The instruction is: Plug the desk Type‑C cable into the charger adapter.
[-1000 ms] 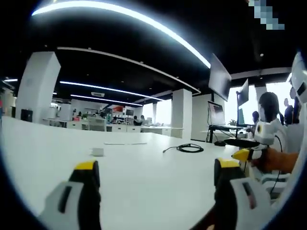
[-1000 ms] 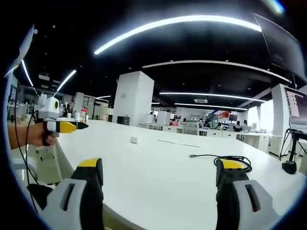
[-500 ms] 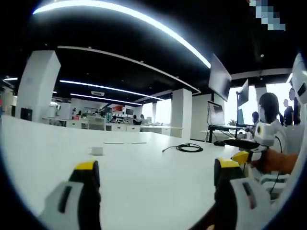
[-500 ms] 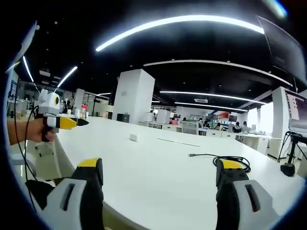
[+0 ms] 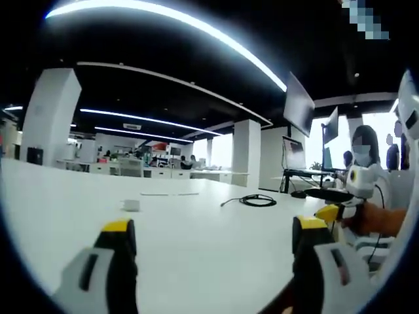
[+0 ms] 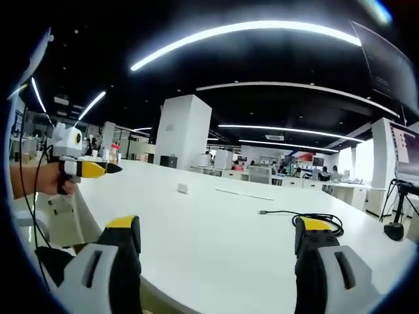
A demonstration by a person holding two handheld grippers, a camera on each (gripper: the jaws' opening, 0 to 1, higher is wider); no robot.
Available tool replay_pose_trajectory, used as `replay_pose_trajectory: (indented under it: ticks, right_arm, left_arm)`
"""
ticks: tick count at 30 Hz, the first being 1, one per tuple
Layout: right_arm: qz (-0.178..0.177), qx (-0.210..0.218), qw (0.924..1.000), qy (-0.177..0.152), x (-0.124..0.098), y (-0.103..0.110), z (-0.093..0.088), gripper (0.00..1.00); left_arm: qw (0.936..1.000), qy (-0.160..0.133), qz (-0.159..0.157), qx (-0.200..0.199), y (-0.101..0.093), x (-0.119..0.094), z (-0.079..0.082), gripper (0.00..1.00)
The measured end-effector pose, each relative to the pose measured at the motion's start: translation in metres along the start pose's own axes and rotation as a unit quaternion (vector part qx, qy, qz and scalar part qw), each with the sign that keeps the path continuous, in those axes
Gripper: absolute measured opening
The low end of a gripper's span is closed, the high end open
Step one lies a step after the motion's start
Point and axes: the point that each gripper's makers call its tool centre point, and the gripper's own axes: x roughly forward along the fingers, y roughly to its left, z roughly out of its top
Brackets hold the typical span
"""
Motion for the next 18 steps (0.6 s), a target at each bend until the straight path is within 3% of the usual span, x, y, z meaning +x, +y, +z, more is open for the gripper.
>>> replay_pose_trajectory:
  ticks: [18]
  right_arm:
    - [0.001, -0.002, 1.0000, 0.002, 0.0015, -0.0015, -0.0008, 1.00]
  left_arm:
    - [1.0000, -0.004, 0.008, 0.001, 0.0049, -0.0024, -0.0004, 1.00]
